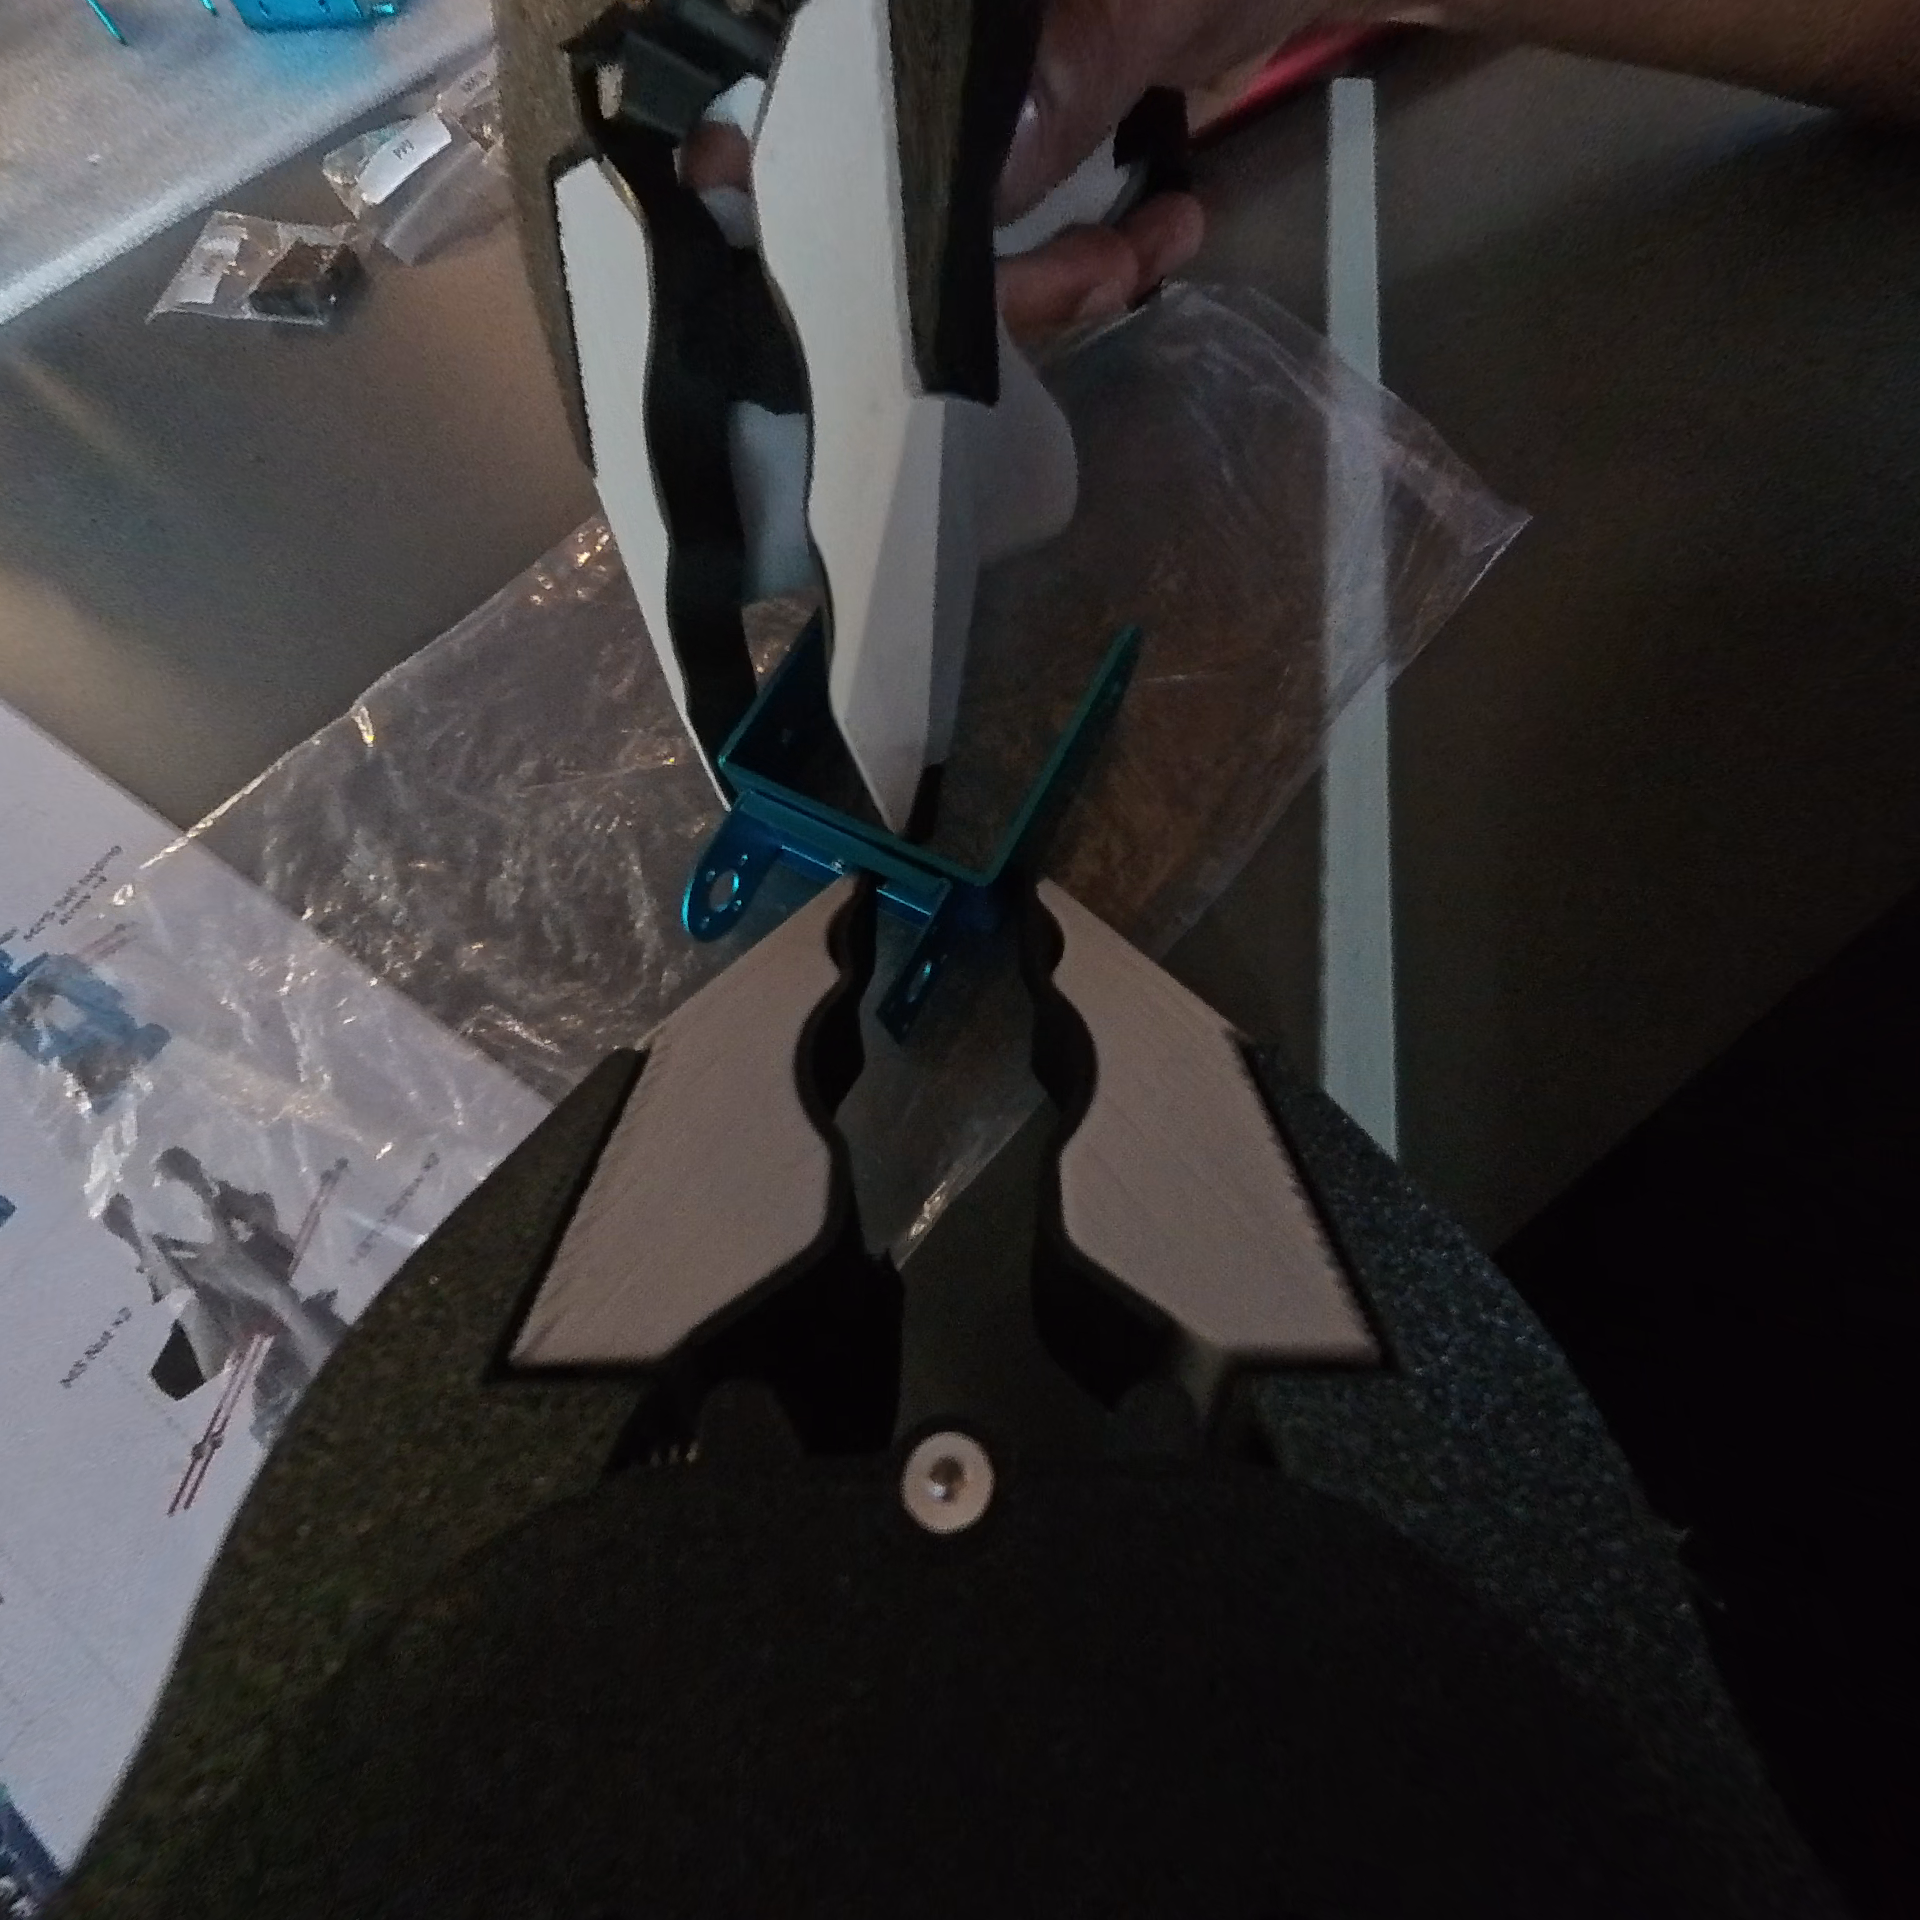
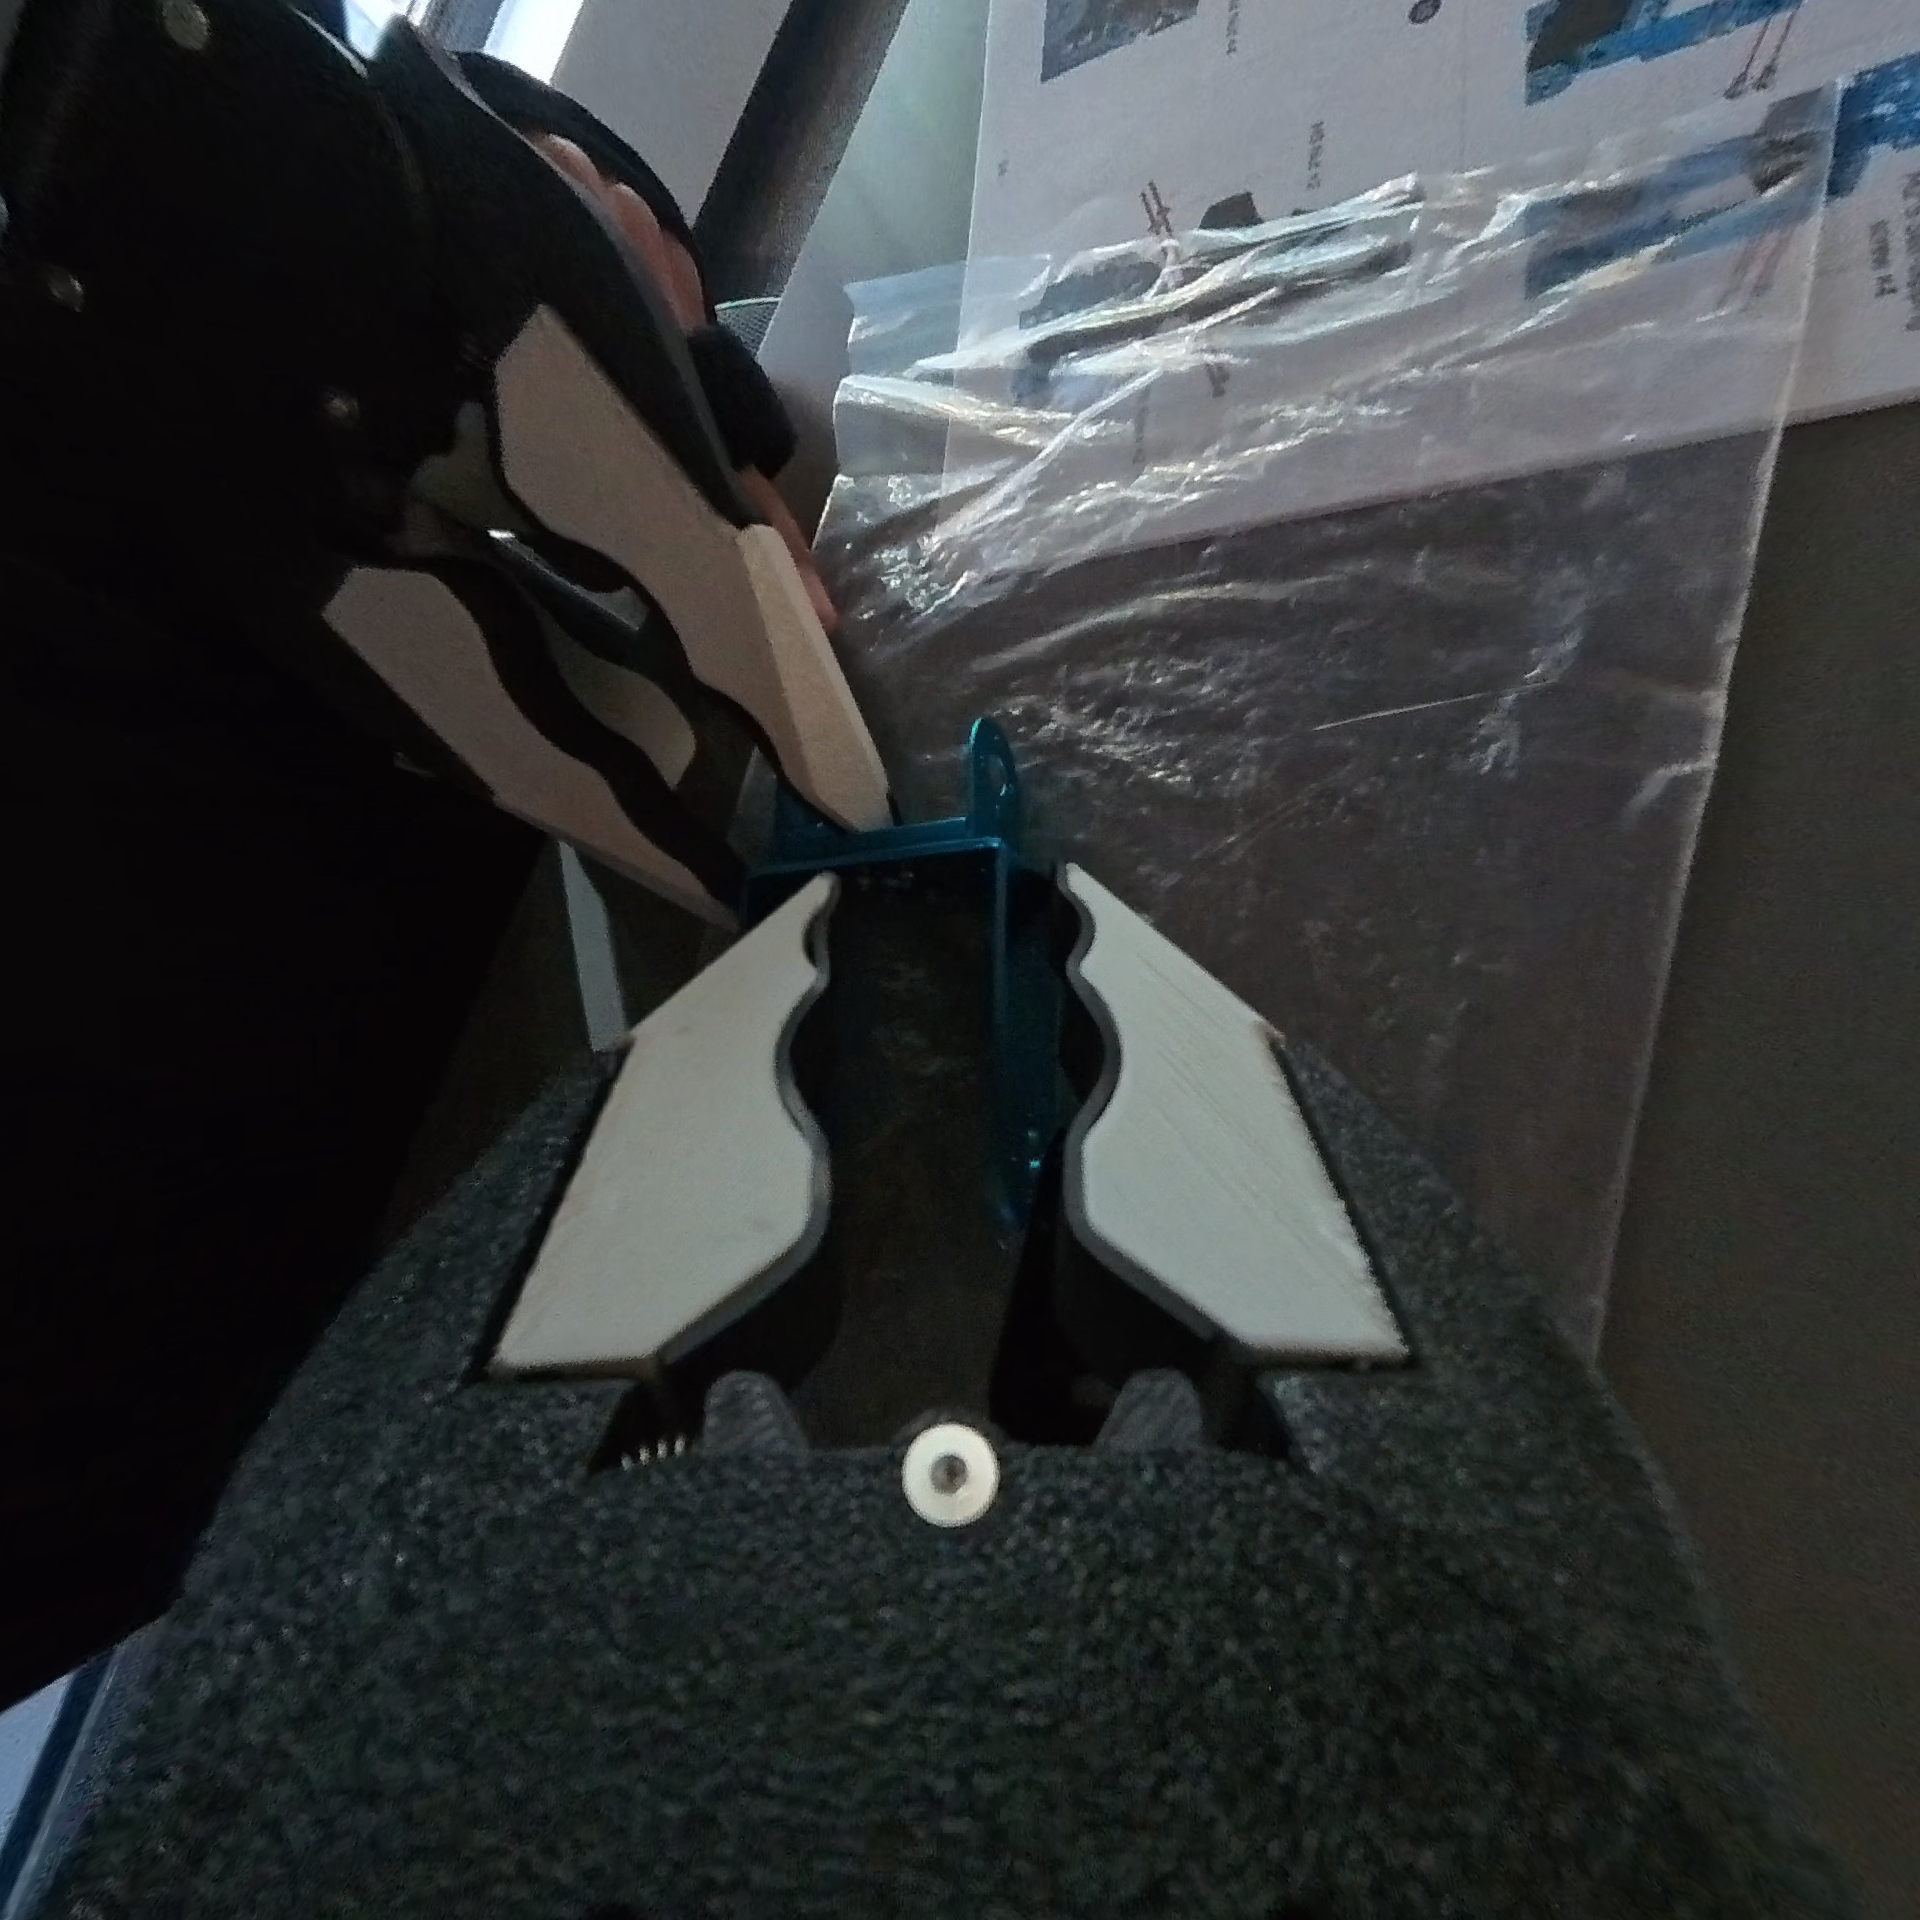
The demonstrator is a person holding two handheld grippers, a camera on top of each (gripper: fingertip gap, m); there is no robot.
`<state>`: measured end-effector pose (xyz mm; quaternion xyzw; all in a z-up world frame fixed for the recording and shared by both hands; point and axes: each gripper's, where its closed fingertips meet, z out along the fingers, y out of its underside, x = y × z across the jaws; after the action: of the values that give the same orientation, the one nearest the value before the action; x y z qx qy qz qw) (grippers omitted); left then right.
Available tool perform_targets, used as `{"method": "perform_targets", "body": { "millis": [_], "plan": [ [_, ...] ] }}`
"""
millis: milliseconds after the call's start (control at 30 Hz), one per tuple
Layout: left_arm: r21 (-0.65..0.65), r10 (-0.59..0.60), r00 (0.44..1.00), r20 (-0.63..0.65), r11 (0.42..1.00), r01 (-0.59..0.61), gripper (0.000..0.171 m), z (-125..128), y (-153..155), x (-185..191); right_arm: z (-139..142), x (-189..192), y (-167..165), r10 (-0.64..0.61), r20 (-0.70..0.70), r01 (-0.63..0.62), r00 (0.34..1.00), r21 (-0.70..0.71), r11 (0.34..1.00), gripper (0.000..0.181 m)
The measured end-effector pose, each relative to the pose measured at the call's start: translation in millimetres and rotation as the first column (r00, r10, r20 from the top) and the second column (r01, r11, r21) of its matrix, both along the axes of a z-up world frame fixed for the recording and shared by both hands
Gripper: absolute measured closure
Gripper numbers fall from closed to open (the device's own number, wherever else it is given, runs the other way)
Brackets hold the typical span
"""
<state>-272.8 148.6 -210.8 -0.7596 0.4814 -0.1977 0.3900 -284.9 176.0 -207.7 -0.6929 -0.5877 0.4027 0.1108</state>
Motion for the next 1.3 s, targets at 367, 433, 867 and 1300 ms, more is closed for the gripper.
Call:
{"method": "perform_targets", "body": {
  "millis": [367,433,867,1300],
  "plan": [
    [-0.004,-0.004,1.0,0.002,1.0,0.004,0.145,0.0,-0.6,0.1,0.5,0.9,1.3,-0.009,-0.007,0.009,1.0,-0.025,1.0,0.148],
    [-0.003,-0.004,1.0,0.002,1.0,0.004,0.145,0.0,-0.6,0.2,0.3,1.7,1.4,-0.006,-0.006,0.005,1.0,-0.023,1.0,0.148],
    [0.001,0.004,1.0,-0.004,1.0,-0.004,0.145,-0.7,0.3,-0.5,0.8,0.5,0.7,-0.016,0.012,0.016,1.0,-0.038,0.999,0.145],
    [0.002,-0.001,1.0,-0.006,1.0,0.001,0.145,-0.8,-0.3,-0.3,-0.7,1.2,-0.2,0.001,0.015,-0.001,1.0,0.015,1.0,0.143]
  ]
}}
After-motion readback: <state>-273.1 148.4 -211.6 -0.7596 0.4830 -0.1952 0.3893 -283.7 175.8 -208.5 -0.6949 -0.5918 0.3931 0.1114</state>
